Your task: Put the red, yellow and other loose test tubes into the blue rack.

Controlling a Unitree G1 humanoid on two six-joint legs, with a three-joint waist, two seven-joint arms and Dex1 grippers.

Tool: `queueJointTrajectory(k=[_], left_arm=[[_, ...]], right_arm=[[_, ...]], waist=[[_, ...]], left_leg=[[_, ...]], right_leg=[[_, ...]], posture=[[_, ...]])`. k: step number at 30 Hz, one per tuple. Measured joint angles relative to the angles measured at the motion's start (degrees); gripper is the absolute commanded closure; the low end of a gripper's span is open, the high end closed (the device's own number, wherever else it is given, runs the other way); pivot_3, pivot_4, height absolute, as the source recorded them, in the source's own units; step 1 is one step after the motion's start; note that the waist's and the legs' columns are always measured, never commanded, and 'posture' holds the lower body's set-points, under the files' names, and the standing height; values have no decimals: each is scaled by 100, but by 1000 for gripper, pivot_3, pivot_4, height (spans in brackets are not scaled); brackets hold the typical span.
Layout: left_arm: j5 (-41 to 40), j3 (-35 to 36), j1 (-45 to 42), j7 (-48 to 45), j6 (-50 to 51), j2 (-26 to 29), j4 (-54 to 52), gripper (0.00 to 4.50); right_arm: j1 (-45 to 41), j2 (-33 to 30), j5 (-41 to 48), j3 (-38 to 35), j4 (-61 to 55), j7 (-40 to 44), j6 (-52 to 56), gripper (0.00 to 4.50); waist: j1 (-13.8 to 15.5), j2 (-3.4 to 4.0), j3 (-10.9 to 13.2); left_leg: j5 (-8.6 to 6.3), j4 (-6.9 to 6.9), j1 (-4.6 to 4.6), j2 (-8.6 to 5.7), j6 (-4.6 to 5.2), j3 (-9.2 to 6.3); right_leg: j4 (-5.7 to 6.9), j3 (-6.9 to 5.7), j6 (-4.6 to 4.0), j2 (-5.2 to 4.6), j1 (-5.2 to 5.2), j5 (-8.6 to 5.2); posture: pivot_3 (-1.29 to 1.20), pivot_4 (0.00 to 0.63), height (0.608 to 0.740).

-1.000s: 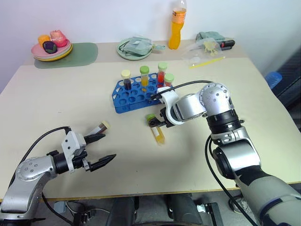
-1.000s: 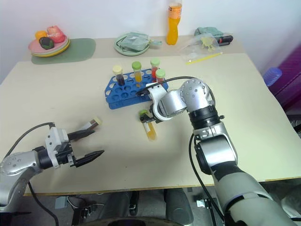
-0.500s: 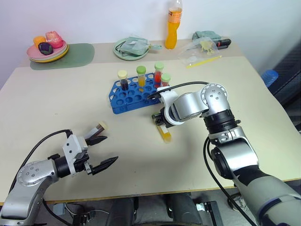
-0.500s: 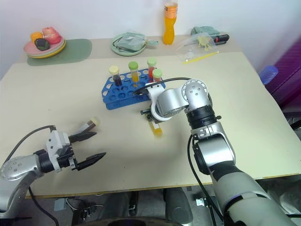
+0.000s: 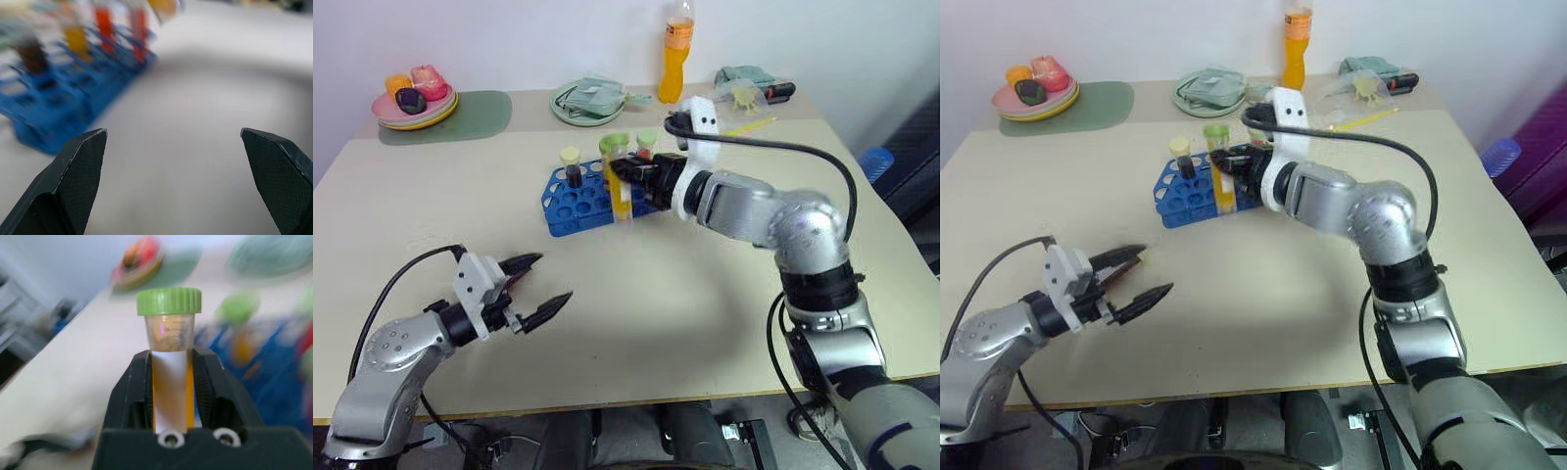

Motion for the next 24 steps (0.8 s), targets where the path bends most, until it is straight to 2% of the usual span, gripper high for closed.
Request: queueJointTrajectory(k=[5,10,17,24], left_arm=[[-13,-207,-325,543,203,-330,-153,0],[-11,-211,-254,727,233,-389,-164,0],[-94,-74,190,734,198,-417,-276,0],[-140,31,244,721,105,-417,-371,0]], right_arm=[[339,1153,-2208,332,1576,932,-2691,3821],[313,1862,-3146,18,2741,1204,-4174,3821],[174,2065,-3840,-471,3888,1419,-5256,3821],[137,2223,-4154,-790,4406,1700,-5657,3821]], waist=[[-44,2,2],[17,2,2],[-2,5,3],[-4,6,3]], left_leg=[[1,-9,-1,8,-3,4],[5,-8,-1,-2,-12,1],[5,-9,0,-7,-14,-1],[6,-9,1,-7,-15,-1]], right_leg=[[9,8,-1,7,-16,0],[8,7,-2,-7,-11,1],[9,7,-3,-12,-12,1],[10,7,-4,-10,-12,1]], posture=[[0,150,729],[0,150,729],[0,150,729],[0,150,729]])
